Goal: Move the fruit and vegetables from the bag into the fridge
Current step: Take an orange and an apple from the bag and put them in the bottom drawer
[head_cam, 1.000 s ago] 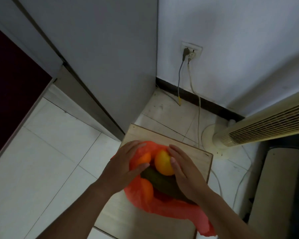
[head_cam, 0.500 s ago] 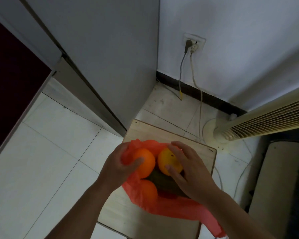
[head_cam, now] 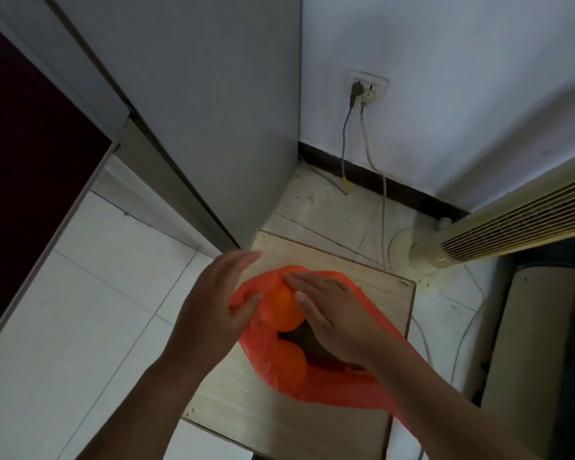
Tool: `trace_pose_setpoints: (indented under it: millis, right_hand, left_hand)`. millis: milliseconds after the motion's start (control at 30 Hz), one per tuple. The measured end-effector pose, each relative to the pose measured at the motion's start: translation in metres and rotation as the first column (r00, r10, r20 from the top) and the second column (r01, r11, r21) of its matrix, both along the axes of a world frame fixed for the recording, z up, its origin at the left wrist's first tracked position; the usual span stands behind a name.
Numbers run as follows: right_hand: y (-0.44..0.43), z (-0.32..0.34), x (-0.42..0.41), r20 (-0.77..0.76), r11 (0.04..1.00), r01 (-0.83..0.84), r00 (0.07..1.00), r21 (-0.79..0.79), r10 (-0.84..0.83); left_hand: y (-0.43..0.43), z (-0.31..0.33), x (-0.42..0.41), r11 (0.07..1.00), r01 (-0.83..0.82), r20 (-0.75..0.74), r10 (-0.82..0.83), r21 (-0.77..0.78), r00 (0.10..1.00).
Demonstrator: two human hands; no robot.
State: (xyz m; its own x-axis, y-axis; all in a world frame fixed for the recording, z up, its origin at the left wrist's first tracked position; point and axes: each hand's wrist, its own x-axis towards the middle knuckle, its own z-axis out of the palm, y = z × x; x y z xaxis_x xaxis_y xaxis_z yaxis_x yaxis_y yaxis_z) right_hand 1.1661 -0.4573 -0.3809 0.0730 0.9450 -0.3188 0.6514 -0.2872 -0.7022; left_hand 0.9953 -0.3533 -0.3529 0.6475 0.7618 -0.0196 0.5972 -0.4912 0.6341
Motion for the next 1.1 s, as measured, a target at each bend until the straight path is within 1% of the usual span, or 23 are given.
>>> trace_pose_setpoints:
  millis: [33, 67, 100, 133, 200, 233, 267, 367, 433, 600, 700, 833, 867, 900, 933, 1000, 1033, 1067, 1100]
  right_hand:
    - [0.001, 0.001, 0.0, -0.002, 1.0, -0.002, 1.0, 0.007, 0.002]
    - [0.001, 0.001, 0.0, -0.002, 1.0, 0.0, 1.0, 0.02, 0.0]
    - [0.0, 0.001, 0.001, -0.002, 0.999, 0.008, 1.0, 0.037, -0.008]
    - [-0.001, 0.001, 0.003, -0.002, 0.999, 0.026, 1.0, 0.047, -0.026]
    - [-0.007, -0.002, 0.011, 0.009, 0.997, 0.08, 0.997, 0.024, -0.08]
    - [-0.012, -0.004, 0.015, 0.025, 0.995, 0.101, 0.995, 0.007, -0.101]
    - [-0.018, -0.005, 0.02, 0.041, 0.994, 0.111, 0.993, -0.006, -0.111]
    - [-0.035, -0.011, 0.027, 0.072, 0.993, 0.116, 0.991, -0.031, -0.113]
    - [-0.042, -0.015, 0.028, 0.073, 0.992, 0.114, 0.991, -0.046, -0.111]
    - [-0.046, -0.026, 0.029, 0.071, 0.991, 0.137, 0.988, 0.001, -0.137]
    - [-0.044, -0.032, 0.035, 0.074, 0.989, 0.147, 0.987, -0.019, -0.146]
    - [-0.043, -0.033, 0.037, 0.064, 0.987, 0.159, 0.985, -0.022, -0.157]
    - [-0.042, -0.031, 0.036, 0.069, 0.985, 0.171, 0.983, 0.002, -0.171]
    - [-0.042, -0.028, 0.034, 0.079, 0.982, 0.185, 0.979, 0.035, -0.187]
    - [-0.043, -0.025, 0.033, 0.095, 0.979, 0.192, 0.976, 0.064, -0.197]
    - [-0.046, -0.022, 0.027, 0.13, 0.981, 0.178, 0.974, 0.073, -0.186]
    - [-0.049, -0.021, 0.025, 0.138, 0.984, 0.17, 0.975, 0.058, -0.177]
    - [-0.052, -0.022, 0.023, 0.14, 0.984, 0.171, 0.974, 0.046, -0.175]
    - [-0.053, -0.023, 0.022, 0.14, 0.983, 0.18, 0.973, 0.038, -0.184]
  left_hand:
    - [-0.002, 0.005, 0.006, 0.983, 0.116, -0.018, -0.115, 0.143, 0.993]
    - [-0.006, 0.005, 0.009, 0.951, 0.228, -0.062, -0.219, 0.21, 0.974]
    - [-0.01, 0.0, 0.012, 0.93, 0.312, -0.111, -0.296, 0.194, 0.949]
    - [-0.014, -0.007, 0.012, 0.932, 0.343, -0.16, -0.323, 0.118, 0.933]
    - [-0.018, -0.023, 0.004, 0.96, 0.264, -0.203, -0.277, -0.092, 0.939]
    - [-0.018, -0.03, 0.0, 0.962, 0.21, -0.183, -0.242, -0.176, 0.953]
    - [-0.018, -0.035, -0.003, 0.961, 0.175, -0.153, -0.21, -0.213, 0.966]
    - [-0.017, -0.043, -0.001, 0.96, 0.165, -0.108, -0.193, -0.227, 0.975]
    - [-0.019, -0.049, 0.005, 0.96, 0.148, -0.108, -0.178, -0.238, 0.978]
    - [-0.025, -0.064, 0.013, 0.943, 0.013, -0.057, -0.034, -0.333, 0.998]
    - [-0.024, -0.065, 0.014, 0.925, -0.028, -0.056, 0.007, -0.379, 0.998]
    - [-0.028, -0.063, 0.007, 0.901, -0.051, -0.081, 0.018, -0.43, 0.997]
    - [-0.028, -0.061, 0.006, 0.903, -0.07, -0.078, 0.041, -0.424, 0.996]
    - [-0.029, -0.058, 0.007, 0.919, -0.083, -0.065, 0.063, -0.386, 0.996]
    - [-0.029, -0.056, 0.007, 0.947, -0.081, -0.053, 0.068, -0.31, 0.996]
    - [-0.026, -0.053, 0.008, 0.998, 0.013, -0.063, -0.017, -0.066, 0.998]
    - [-0.024, -0.052, 0.01, 0.996, 0.084, -0.088, -0.081, 0.028, 0.993]
    - [-0.022, -0.051, 0.012, 0.988, 0.144, -0.116, -0.136, 0.064, 0.984]
    - [-0.022, -0.051, 0.014, 0.983, 0.179, -0.131, -0.171, 0.051, 0.976]
